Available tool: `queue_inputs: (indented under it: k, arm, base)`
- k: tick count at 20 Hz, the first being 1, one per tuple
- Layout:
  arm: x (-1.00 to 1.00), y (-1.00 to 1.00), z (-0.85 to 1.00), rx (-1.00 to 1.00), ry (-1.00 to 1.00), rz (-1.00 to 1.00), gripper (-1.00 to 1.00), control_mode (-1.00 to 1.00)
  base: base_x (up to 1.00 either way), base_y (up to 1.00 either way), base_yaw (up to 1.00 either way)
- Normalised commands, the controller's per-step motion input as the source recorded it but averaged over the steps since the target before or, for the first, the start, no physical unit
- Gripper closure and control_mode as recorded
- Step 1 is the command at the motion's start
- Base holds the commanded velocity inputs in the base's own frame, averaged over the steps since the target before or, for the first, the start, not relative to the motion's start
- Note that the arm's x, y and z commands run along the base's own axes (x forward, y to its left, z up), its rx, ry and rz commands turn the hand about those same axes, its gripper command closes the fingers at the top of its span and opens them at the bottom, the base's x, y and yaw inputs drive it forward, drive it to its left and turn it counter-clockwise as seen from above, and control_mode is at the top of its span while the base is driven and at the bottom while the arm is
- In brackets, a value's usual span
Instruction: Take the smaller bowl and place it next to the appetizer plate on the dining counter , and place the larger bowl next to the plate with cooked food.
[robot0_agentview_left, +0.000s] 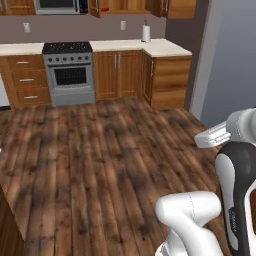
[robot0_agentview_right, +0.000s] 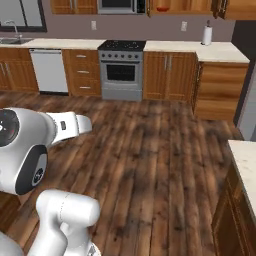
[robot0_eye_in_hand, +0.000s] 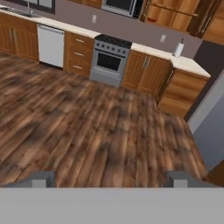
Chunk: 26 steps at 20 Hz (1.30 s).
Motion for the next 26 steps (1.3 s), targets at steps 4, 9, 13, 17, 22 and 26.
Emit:
queue_inputs:
  k: [4,9,13,17,22,26]
  arm:
    - [0.00,0.00,0.00,0.00,0.00,0.00,-1.00,1.00]
    - [0.00,0.00,0.00,0.00,0.00,0.00,-1.00,1.00]
    - [0.00,0.00,0.00,0.00,0.00,0.00,-1.00,1.00]
    - [0.00,0.00,0.00,0.00,0.00,0.00,-1.00,1.00]
    - [0.00,0.00,0.00,0.00,0.00,0.00,-1.00,1.00]
    - [0.00,0.00,0.00,0.00,0.00,0.00,-1.00,1.00]
  base:
    - [1.00,-0.51,0.00]
    - [1.00,-0.20,0.01]
    - [1.00,0.00,0.01]
    - [1.00,-0.05,0.00]
    - [1.00,-0.19,0.00]
    - [1.00,-0.25,0.00]
